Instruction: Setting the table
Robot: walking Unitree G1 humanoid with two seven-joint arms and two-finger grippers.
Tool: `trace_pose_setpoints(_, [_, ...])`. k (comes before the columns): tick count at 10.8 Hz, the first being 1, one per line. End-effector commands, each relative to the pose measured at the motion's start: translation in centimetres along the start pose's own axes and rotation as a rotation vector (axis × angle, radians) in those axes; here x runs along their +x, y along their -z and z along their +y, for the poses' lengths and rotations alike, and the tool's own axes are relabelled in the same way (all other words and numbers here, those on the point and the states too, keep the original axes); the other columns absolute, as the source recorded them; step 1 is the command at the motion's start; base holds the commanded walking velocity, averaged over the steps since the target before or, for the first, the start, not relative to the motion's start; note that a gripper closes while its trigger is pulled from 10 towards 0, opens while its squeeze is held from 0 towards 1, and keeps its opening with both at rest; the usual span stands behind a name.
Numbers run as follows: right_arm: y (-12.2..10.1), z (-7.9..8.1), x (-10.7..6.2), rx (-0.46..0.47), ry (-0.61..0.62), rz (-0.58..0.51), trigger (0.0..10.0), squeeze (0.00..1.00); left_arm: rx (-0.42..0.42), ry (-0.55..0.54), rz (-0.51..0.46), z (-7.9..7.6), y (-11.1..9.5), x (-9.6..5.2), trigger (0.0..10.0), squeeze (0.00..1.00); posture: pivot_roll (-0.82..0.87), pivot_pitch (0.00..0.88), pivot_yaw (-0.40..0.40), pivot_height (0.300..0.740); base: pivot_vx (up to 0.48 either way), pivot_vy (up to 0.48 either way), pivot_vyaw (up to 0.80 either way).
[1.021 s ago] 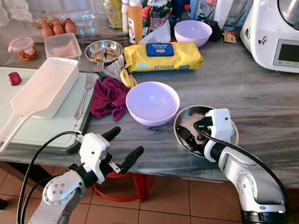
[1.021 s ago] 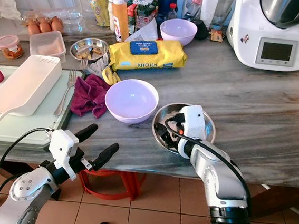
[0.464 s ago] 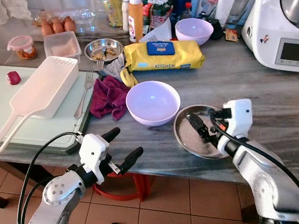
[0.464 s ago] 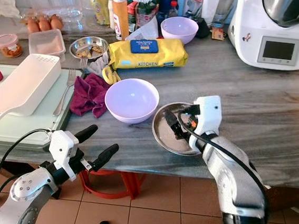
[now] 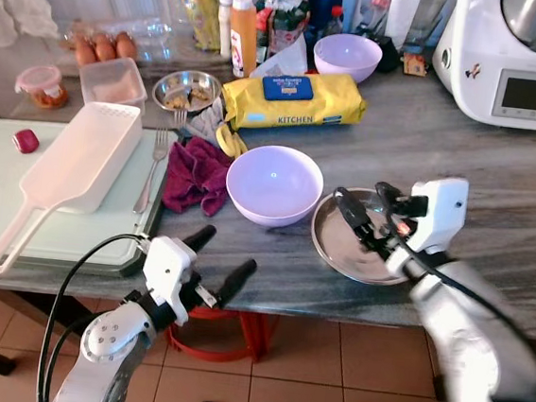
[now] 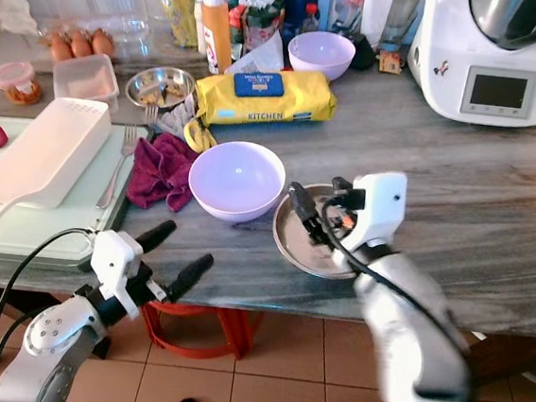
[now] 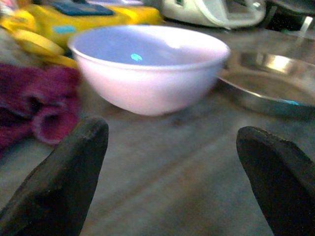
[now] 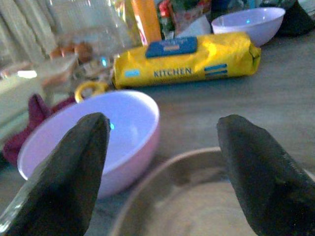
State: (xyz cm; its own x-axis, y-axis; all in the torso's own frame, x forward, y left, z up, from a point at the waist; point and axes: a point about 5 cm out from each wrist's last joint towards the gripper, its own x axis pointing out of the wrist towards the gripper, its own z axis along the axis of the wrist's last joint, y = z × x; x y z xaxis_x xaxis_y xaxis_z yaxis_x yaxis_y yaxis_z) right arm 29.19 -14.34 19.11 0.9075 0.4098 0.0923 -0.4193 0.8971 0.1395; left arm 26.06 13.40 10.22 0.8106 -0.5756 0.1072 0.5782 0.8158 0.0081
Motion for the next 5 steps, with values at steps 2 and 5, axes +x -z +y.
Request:
trace_pose_setpoints(2, [-0.6, 0.7, -0.1, -0.021, -0.008, -0.041, 10.0, 0.0, 0.014, -0.03, -0.008, 0.6, -0.1, -0.1, 10.0, 0.0, -0.08, 0.086, 0.079, 0.74, 0.0, 0.0, 0.0])
trace_pose_setpoints(5, [0.5, 0.2, -0.3, -0.116, 0.106, -0.045, 10.0, 0.0, 0.096, -0.148, -0.065, 1.5, -1.3, 0.7, 10.0, 0.0, -0.09, 0.065, 0.079, 0.74, 0.0, 0.0, 0.0])
